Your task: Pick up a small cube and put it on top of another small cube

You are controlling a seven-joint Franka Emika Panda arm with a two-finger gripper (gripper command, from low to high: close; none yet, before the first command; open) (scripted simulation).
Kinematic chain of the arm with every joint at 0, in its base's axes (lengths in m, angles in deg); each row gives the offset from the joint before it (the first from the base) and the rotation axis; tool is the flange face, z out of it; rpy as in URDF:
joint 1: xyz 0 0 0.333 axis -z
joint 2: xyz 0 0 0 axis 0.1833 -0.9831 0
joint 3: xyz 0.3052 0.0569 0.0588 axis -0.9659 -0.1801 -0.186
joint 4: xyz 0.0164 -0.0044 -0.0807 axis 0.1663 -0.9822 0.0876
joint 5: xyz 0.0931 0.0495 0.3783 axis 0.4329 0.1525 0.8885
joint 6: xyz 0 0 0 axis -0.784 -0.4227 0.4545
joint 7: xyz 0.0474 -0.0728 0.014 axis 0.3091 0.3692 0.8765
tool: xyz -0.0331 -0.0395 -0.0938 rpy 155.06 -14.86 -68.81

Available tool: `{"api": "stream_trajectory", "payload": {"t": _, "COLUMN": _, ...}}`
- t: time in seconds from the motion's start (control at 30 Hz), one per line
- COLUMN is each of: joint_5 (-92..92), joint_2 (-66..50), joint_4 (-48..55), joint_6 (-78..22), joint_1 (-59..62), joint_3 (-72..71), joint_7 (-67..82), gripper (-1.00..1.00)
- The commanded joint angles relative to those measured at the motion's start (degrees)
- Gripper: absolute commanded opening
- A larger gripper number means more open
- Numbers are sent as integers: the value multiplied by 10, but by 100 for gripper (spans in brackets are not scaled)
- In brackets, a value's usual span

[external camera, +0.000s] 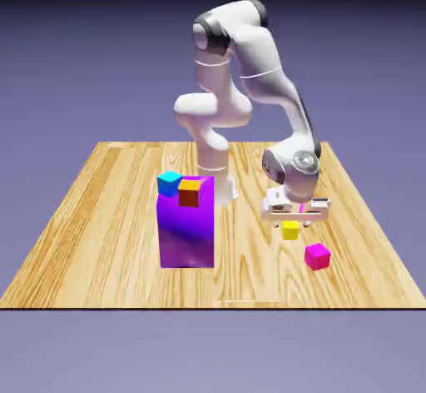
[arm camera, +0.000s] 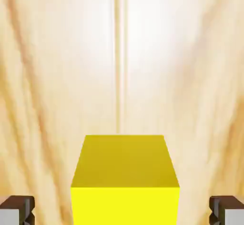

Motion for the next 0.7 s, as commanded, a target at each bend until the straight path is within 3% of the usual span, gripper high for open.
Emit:
{"api": "stream_trajectory", "payload": {"t": 0.0, "joint_5": 0, "joint_2": 0, "joint_4": 0, "joint_6": 0, "joint_1": 0, "joint_3": 0, "joint_7": 0, "gripper": -100}}
{"api": "stream_trajectory", "payload": {"t": 0.27, "joint_5": 105, "joint_2": 129, "joint_4": 16, "joint_6": -134, "joint_1": 107, "joint_3": -119, "joint_7": 61, "gripper": -100}}
{"api": "stream_trajectory", "payload": {"t": 0.67, "joint_5": 45, "joint_2": 25, "joint_4": 235, "joint_6": -228, "joint_1": 150, "joint_3": -104, "joint_7": -160, "gripper": -100}}
